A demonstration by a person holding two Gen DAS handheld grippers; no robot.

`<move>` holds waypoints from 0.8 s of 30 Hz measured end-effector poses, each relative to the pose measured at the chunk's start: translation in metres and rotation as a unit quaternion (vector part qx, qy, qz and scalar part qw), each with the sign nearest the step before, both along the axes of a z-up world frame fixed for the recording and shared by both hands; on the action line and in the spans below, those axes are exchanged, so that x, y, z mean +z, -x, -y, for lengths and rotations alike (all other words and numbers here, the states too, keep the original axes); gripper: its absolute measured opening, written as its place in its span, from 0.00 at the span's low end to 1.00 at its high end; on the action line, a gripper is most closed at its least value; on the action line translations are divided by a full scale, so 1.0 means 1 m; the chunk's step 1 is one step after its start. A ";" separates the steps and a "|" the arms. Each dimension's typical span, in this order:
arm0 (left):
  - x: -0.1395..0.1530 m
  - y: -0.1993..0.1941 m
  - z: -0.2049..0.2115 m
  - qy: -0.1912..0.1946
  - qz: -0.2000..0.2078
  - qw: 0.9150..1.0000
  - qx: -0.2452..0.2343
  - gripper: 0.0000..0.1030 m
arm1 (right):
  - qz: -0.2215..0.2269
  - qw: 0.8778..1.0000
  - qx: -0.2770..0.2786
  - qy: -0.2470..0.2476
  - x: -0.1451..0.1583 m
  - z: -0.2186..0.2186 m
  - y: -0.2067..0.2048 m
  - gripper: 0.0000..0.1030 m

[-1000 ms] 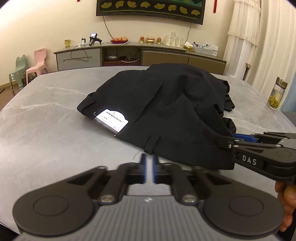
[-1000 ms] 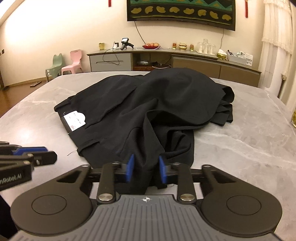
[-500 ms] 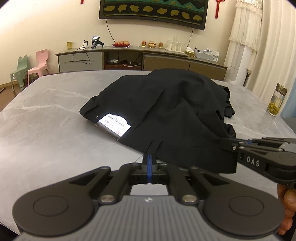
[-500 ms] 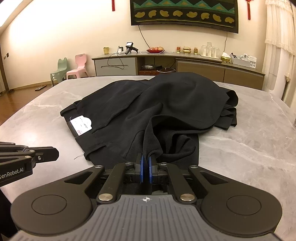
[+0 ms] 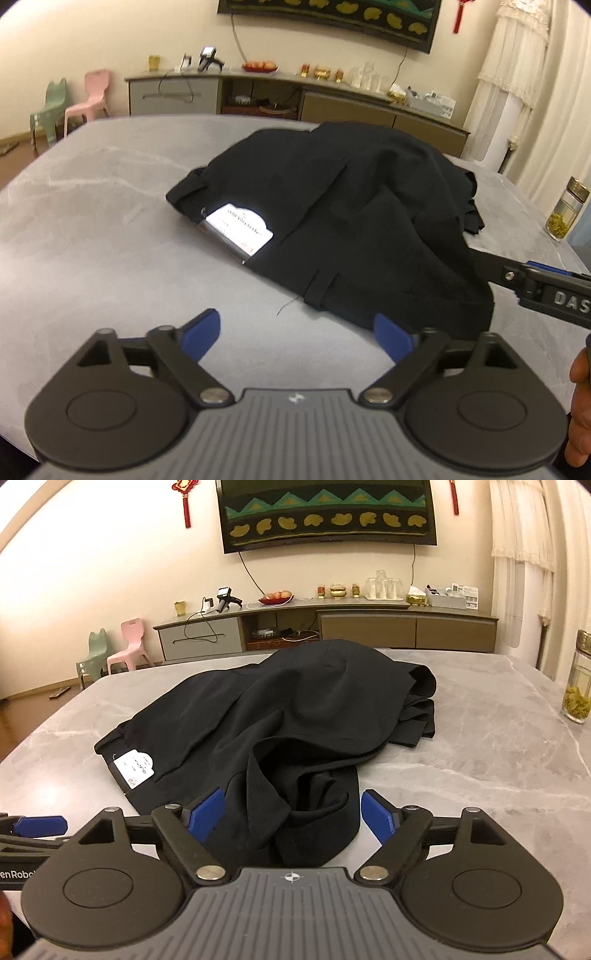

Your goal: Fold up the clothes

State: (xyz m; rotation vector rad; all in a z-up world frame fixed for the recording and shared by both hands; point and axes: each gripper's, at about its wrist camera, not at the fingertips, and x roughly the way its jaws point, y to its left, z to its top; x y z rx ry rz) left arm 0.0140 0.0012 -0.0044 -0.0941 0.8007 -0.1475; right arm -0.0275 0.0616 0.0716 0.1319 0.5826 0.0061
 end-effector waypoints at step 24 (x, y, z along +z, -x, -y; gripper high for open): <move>0.063 -0.166 -0.105 -0.020 0.088 0.994 0.069 0.13 | -0.030 0.963 0.185 -0.196 0.032 0.002 -0.109 0.26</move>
